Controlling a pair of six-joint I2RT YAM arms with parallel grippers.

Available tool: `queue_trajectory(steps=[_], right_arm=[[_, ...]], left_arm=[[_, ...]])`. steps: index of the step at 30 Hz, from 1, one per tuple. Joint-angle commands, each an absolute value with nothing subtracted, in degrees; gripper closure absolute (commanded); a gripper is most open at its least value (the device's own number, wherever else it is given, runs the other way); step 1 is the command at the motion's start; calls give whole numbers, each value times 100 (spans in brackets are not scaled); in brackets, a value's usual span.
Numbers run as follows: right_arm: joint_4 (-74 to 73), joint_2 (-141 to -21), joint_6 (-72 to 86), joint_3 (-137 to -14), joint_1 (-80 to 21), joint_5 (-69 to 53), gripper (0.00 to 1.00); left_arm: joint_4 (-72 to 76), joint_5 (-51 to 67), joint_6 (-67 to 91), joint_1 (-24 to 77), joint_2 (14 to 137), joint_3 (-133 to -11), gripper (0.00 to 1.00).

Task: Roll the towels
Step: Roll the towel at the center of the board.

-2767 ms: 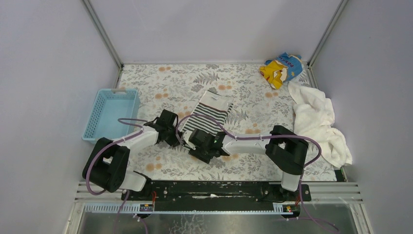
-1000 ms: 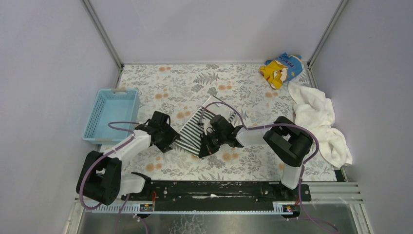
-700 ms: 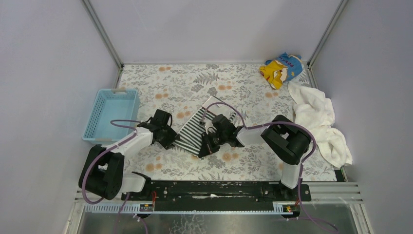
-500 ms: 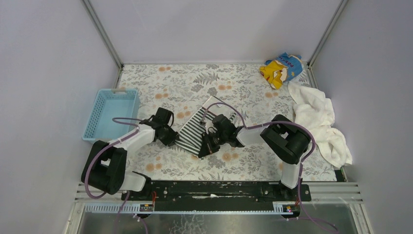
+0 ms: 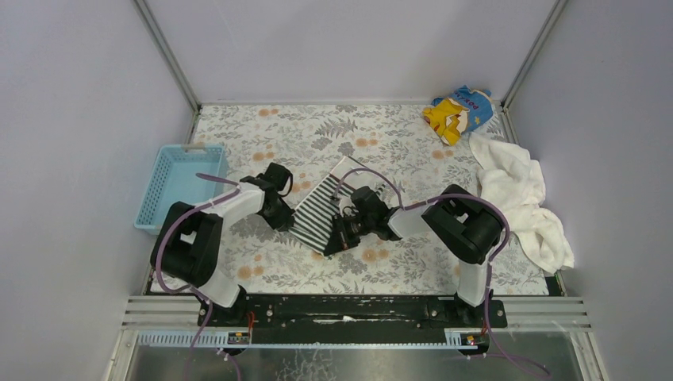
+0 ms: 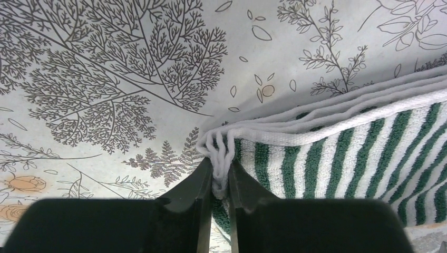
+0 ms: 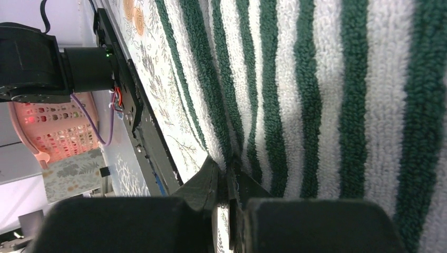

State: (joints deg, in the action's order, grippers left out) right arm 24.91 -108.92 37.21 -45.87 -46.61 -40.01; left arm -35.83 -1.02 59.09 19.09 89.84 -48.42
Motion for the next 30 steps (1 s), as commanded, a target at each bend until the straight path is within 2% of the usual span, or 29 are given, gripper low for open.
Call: queue_trajectory(steps=[1,4,10,14,16,19,24,30], right_arm=[[1838,-11186,3824,-4241,-4493,-3923,100],[1778,-11246,3925,-4247,-4469,-3931,100],[1824,-11530,4263,-4260,-4432,-4022,100],[2010,-11653,4488,-4215,-4429,-4064,100],[2078,-11694,4575,-4209,-4406,-4081,100],[2175,-11766,4687,-4217,-4374,-4149,100],[2350,-11878,4849,-4219,-4332,-4291,100],[2421,-11917,4907,-4228,-4324,-4362,100]], left_arm=[[-3828,-916,5629,1754,9330,-4870,87],[-3908,-1009,5560,1743,9486,-4983,80],[-3981,-1163,5516,1706,9633,-5177,77],[-3952,-1178,5533,1643,9529,-5262,69],[-3855,-1122,5522,1526,9325,-5205,67],[-3489,-518,5464,1199,8755,-4875,58],[-3146,-254,5469,948,7532,-4166,33],[-3056,320,5390,782,6760,-3443,29]])
